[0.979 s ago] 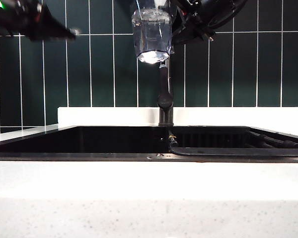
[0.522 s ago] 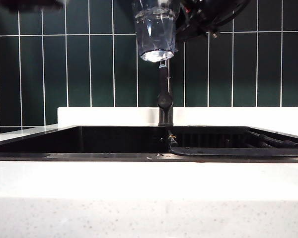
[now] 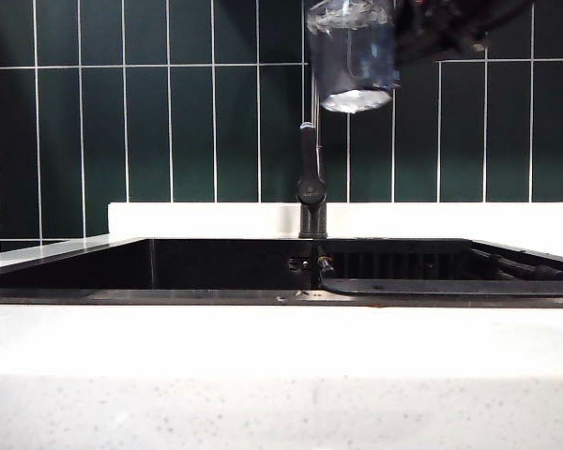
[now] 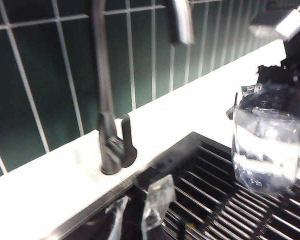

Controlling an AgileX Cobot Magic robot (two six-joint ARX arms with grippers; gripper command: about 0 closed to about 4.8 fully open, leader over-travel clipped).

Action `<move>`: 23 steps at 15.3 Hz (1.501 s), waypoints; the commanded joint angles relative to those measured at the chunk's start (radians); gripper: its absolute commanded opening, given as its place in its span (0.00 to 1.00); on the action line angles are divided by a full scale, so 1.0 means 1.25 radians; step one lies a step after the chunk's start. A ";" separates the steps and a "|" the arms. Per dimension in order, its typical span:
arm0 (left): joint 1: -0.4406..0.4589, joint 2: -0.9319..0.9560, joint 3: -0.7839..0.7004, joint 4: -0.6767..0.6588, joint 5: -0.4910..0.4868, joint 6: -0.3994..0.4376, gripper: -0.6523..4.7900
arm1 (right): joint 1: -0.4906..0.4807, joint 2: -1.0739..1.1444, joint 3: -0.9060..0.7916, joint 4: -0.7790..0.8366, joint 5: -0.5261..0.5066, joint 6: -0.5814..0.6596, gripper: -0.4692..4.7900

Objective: Pick up the mug next to the sink, go to the faucet to get some water, pour the water into the sink, and finally put the mug back to its place.

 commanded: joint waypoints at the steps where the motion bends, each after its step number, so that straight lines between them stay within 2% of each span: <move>1: -0.002 -0.050 -0.056 0.007 0.006 0.015 0.24 | -0.002 -0.061 -0.069 0.057 0.022 0.011 0.09; 5: -0.002 -0.144 -0.173 0.006 0.011 0.005 0.24 | -0.013 -0.120 -0.163 0.094 0.059 0.013 0.09; 7: -0.002 -0.164 -0.191 0.000 0.018 -0.003 0.24 | -0.030 -0.121 -0.174 0.092 0.060 0.012 0.09; 15: -0.003 -0.171 -0.191 -0.011 0.088 -0.034 0.24 | -0.031 -0.121 -0.175 -0.003 0.227 -0.192 0.09; 19: -0.007 -0.171 -0.191 -0.011 0.116 -0.040 0.24 | -0.030 -0.119 -0.175 -0.011 0.292 -0.282 0.09; 23: -0.045 -0.171 -0.191 -0.020 0.115 -0.039 0.24 | -0.021 -0.119 -0.175 -0.044 0.351 -0.379 0.09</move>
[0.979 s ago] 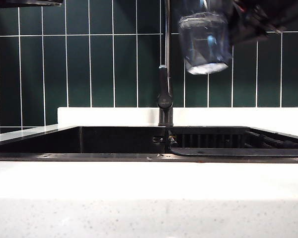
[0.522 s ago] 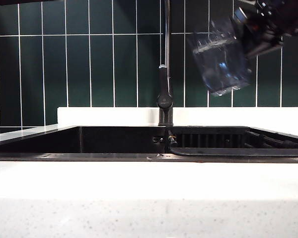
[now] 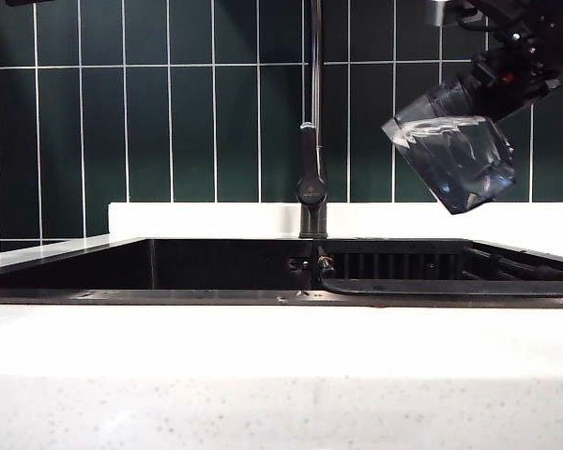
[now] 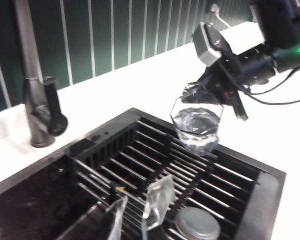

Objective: Pick up the mug next to the sink, go to the faucet to get some water, pour the water into the sink, and finally put the mug back to its place.

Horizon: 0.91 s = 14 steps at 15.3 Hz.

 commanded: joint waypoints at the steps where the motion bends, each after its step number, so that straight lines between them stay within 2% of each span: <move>1: -0.024 -0.003 0.000 0.000 0.005 -0.002 0.24 | 0.015 -0.007 0.009 -0.001 0.054 -0.080 0.09; 5: -0.025 -0.003 0.000 -0.002 0.004 -0.002 0.24 | 0.016 -0.007 0.009 -0.009 0.088 -0.125 0.09; 10: -0.025 -0.003 0.000 -0.001 0.004 0.005 0.24 | 0.055 -0.007 0.010 -0.017 0.148 -0.199 0.09; 12: -0.025 -0.003 0.000 -0.005 0.003 0.019 0.24 | 0.113 0.007 0.011 -0.018 0.211 -0.259 0.09; 14: -0.025 -0.003 0.000 -0.008 0.004 0.019 0.24 | 0.151 0.030 0.011 -0.018 0.231 -0.273 0.09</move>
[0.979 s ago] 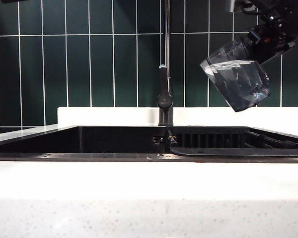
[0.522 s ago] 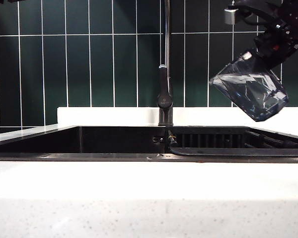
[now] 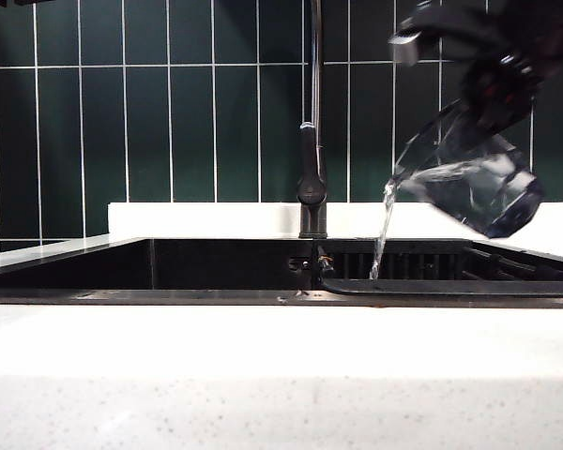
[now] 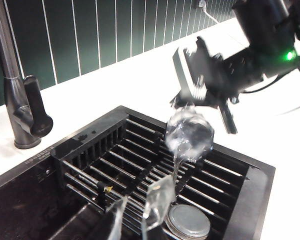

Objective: Pick up the mug next to the sink, go to the faucet to get some water, pour the water into the sink, and finally put the mug back to its place.

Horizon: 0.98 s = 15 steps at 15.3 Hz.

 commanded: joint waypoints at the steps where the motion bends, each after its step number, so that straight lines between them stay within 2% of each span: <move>1: -0.001 -0.003 0.000 0.002 0.004 0.005 0.24 | 0.044 0.026 0.009 0.026 0.037 -0.013 0.09; 7: -0.001 -0.003 0.000 0.002 0.004 0.005 0.24 | 0.069 0.053 0.014 0.042 0.136 -0.101 0.09; 15: -0.001 -0.003 0.000 0.002 0.004 0.005 0.24 | 0.082 0.053 0.014 0.045 0.223 -0.233 0.09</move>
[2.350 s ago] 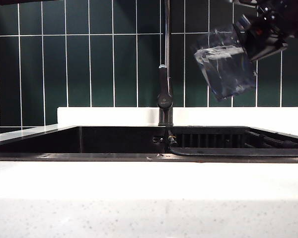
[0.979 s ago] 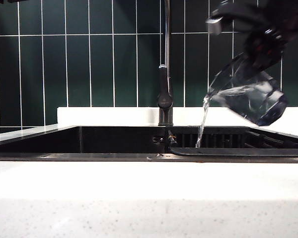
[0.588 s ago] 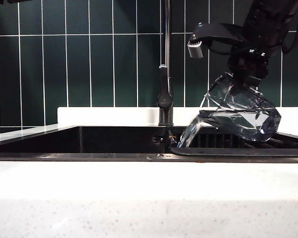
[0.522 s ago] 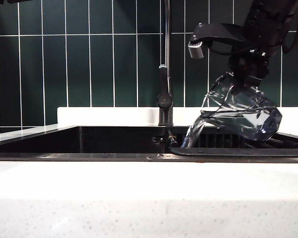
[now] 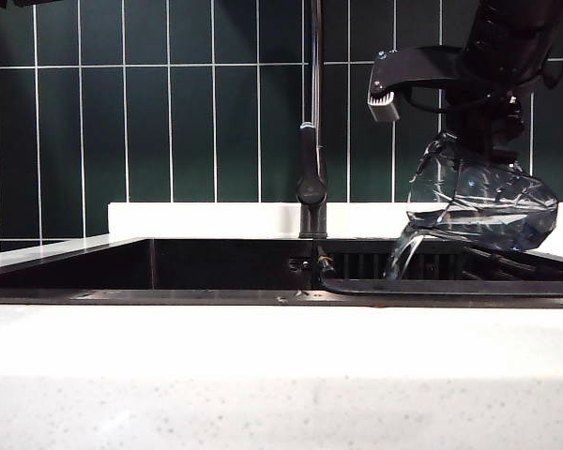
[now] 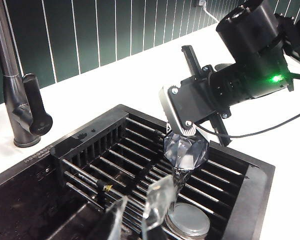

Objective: Pick up the mug next to the sink, go to the faucet to get some water, pour the water into the sink, and finally put the mug back to its place.

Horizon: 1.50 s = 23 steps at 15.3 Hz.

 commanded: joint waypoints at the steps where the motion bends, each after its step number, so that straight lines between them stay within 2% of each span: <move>1: -0.001 -0.003 0.000 0.005 0.004 0.003 0.24 | 0.027 -0.007 0.008 0.036 0.044 -0.083 0.09; 4: -0.001 -0.003 0.000 0.004 0.004 0.003 0.24 | 0.067 -0.007 0.021 0.073 0.060 -0.130 0.09; 6: -0.001 -0.003 0.000 0.001 0.004 0.003 0.24 | 0.096 -0.007 0.027 0.091 0.103 -0.193 0.09; 13: -0.001 -0.003 0.000 0.000 0.006 0.003 0.24 | 0.125 -0.007 0.027 0.113 0.191 -0.329 0.09; 19: -0.011 -0.002 0.000 0.000 0.003 0.003 0.24 | 0.140 -0.007 0.027 0.145 0.251 -0.374 0.09; 23: -0.011 -0.002 0.000 0.000 0.003 0.003 0.24 | 0.141 -0.007 0.027 0.156 0.251 -0.348 0.09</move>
